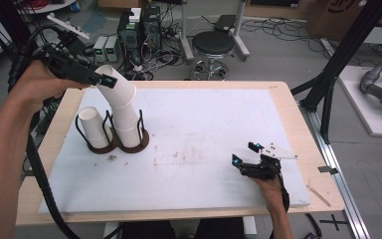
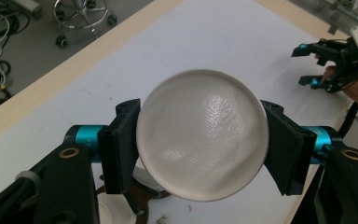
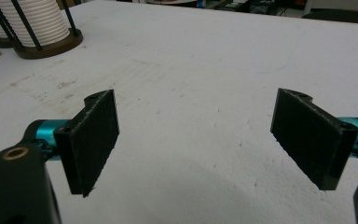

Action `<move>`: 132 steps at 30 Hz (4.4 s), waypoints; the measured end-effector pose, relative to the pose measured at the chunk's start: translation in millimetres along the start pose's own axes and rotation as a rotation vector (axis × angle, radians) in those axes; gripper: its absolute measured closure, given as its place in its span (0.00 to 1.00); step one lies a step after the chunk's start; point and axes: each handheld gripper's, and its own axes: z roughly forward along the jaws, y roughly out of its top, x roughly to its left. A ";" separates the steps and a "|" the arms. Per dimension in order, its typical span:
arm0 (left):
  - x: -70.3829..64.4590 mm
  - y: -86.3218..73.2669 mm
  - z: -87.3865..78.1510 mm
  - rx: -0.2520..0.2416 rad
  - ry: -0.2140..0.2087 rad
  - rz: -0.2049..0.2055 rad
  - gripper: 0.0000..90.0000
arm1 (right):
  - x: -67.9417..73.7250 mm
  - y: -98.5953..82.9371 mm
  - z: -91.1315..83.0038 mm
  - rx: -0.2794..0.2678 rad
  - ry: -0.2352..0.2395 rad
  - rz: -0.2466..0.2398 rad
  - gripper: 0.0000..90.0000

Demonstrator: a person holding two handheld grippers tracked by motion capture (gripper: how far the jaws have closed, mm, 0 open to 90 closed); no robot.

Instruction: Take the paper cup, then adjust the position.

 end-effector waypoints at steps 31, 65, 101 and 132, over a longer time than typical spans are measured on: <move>-38.9 -124.5 52.2 -0.295 -0.183 0.186 0.39 | 1.1 0.0 0.0 0.000 -0.001 -0.003 0.17; -41.3 -209.1 106.0 -0.456 -0.244 0.118 0.39 | 1.7 -1.1 -1.9 -0.020 0.011 -0.025 0.17; -38.1 -206.6 102.8 -0.459 -0.240 0.133 0.39 | -1.9 2.1 1.7 0.022 0.063 -0.014 0.17; -47.8 -179.4 121.8 -0.448 -0.378 0.204 0.39 | 32.9 71.6 3.4 0.002 0.413 -0.177 0.17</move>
